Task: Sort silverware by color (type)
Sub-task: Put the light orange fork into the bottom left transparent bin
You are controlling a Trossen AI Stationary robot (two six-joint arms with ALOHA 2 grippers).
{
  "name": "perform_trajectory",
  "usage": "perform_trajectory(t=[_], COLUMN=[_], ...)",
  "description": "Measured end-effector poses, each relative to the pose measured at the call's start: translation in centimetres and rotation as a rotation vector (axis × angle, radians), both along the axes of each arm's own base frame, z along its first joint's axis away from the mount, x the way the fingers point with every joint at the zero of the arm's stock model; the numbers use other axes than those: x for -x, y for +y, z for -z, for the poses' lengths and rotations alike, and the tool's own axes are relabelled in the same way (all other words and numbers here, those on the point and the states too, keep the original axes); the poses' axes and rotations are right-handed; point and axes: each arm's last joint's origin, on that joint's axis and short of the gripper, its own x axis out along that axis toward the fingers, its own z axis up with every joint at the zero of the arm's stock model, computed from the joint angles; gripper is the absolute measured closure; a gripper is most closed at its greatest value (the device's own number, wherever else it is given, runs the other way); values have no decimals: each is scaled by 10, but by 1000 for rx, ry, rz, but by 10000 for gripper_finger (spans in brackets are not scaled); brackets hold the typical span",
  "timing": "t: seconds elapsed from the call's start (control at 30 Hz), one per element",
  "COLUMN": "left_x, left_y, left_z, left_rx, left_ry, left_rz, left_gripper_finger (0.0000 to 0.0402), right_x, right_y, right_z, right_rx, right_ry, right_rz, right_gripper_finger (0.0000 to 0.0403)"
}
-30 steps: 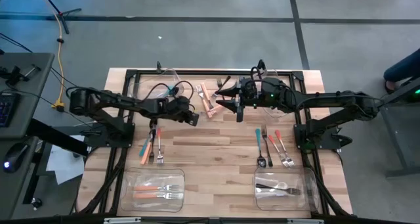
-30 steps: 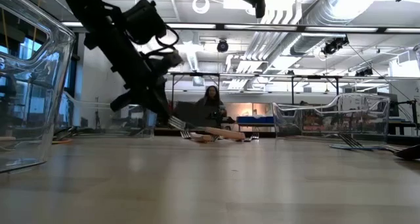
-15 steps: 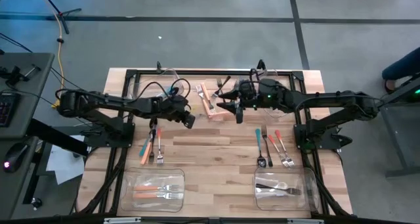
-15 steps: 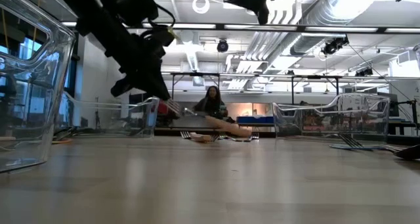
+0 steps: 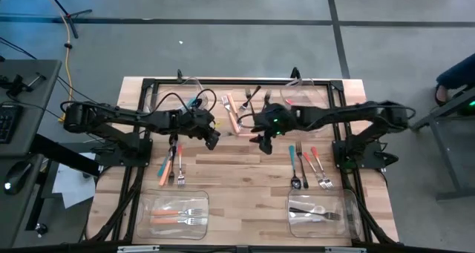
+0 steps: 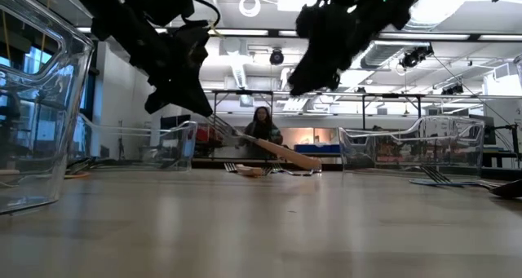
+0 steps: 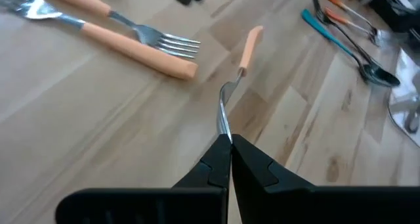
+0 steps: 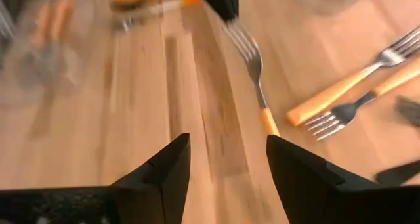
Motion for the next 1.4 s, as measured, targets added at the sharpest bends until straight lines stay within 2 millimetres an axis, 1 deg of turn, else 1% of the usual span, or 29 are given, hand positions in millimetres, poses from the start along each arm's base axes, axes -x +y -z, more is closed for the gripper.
perform_trajectory(t=[0.1, 0.27, 0.47, 0.67, 0.87, 1.07, 1.27, 1.4], left_x=[-1, -2, -4, -5, -5, -5, -5, -6], left_y=[-4, -8, -9, -8, -9, -8, -8, -8], left_z=[0, -1, -4, -4, -4, -4, -5, -6], left_rx=[-14, -48, -74, -77, -87, -99, -108, -120], left_ry=[2, 1, -38, -47, -42, -41, -46, -61], left_rz=[29, 50, 63, 64, 74, 66, 56, 62], left_gripper_finger=[401, 401, 401, 401, 401, 401, 401, 401], right_x=[-8, -17, -24, -27, -29, -30, -30, -31], right_y=[-1, -2, -4, -5, -7, -5, -4, -5], right_z=[22, 49, 71, 80, 77, 78, 88, 92], right_rx=[25, 24, 30, 40, 83, 50, 33, 36], right_ry=[69, 144, 196, 204, 178, 170, 204, 210], right_rz=[-25, -34, -21, -4, 25, -37, -47, -38], right_gripper_finger=[217, 217, 217, 217, 217, 217, 217, 219])
